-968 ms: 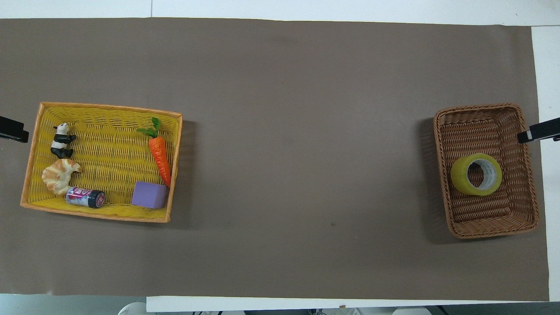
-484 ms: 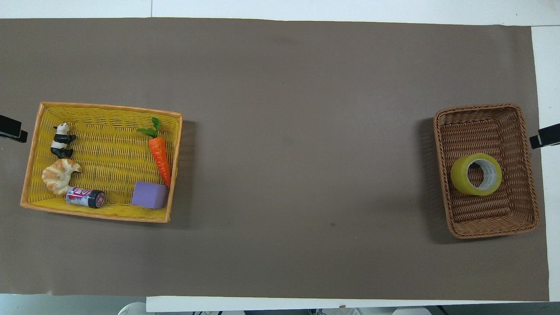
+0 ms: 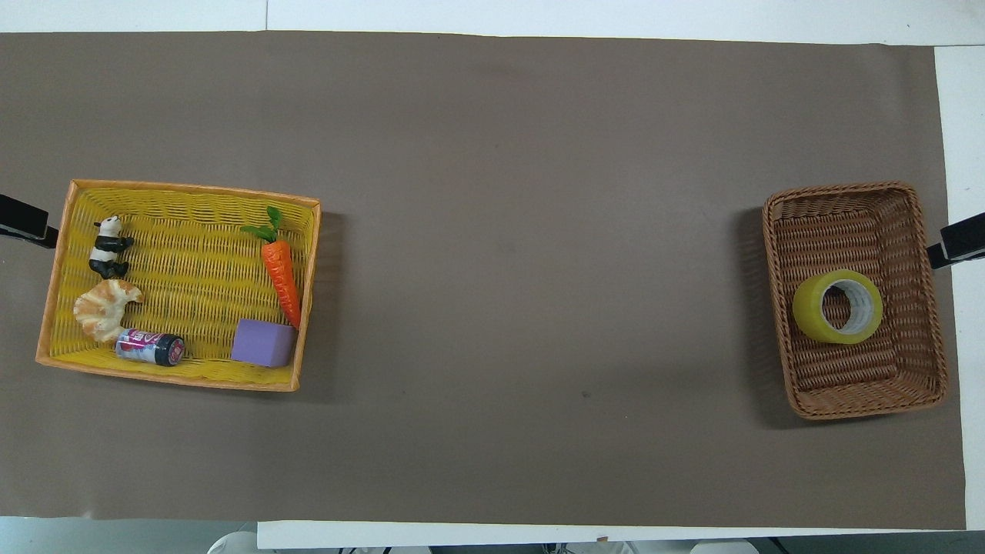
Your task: Move tape to another basket
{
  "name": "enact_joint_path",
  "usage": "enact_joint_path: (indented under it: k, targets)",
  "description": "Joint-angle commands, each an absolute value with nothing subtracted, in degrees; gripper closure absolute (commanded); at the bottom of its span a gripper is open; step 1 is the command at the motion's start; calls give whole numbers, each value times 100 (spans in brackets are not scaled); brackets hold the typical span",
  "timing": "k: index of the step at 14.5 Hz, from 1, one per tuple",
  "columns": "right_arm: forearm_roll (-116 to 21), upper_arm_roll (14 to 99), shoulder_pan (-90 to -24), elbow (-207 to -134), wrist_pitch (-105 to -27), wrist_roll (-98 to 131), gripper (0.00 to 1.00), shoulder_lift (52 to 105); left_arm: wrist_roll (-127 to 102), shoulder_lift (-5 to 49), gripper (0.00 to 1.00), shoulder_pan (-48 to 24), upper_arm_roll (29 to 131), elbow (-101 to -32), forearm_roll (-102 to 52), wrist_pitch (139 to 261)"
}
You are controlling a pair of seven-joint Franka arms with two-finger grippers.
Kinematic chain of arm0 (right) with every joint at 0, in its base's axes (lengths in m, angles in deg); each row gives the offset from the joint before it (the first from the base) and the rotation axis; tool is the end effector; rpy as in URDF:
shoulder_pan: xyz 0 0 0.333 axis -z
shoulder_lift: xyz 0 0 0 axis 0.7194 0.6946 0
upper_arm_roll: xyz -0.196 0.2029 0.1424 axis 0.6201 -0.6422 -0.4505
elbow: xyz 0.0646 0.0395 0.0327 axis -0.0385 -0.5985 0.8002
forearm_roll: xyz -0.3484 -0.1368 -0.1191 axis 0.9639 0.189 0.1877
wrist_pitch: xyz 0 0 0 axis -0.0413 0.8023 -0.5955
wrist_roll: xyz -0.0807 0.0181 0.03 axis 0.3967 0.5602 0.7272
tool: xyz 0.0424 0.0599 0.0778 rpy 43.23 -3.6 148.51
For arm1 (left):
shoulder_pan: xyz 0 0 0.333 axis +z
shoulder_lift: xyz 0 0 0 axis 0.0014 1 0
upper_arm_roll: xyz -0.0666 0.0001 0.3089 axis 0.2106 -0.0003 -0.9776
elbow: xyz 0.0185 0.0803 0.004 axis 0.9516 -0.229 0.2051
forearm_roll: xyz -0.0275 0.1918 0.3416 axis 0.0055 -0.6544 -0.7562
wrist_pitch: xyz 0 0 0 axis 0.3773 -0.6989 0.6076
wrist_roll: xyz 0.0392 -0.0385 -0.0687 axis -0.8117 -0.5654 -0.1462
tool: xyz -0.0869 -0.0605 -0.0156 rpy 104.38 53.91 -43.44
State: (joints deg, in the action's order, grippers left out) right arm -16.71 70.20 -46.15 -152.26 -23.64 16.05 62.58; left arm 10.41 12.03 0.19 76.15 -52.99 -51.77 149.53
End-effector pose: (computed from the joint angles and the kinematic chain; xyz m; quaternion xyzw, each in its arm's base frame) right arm 0.5190 -0.0597 0.6475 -0.9962 -0.0180 0.0845 0.0072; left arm 0.5454 0.0112 0.5803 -0.9961 0.0608 0.0631 0.0113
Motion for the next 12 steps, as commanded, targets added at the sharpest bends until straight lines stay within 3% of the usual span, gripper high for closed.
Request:
enact_joint_path:
  k: [1, 12]
  targets:
    - [-1557, 7001, -4609, -15289, -2607, 1824, 0, 6216, 1058, 1199, 0, -1, 7526, -5357, -5134, 14876]
    - [-1565, 7053, -4504, -15034, -2627, 1878, 0, 6436, 1049, 1128, 0, -9, 7526, -5358, -5134, 14867]
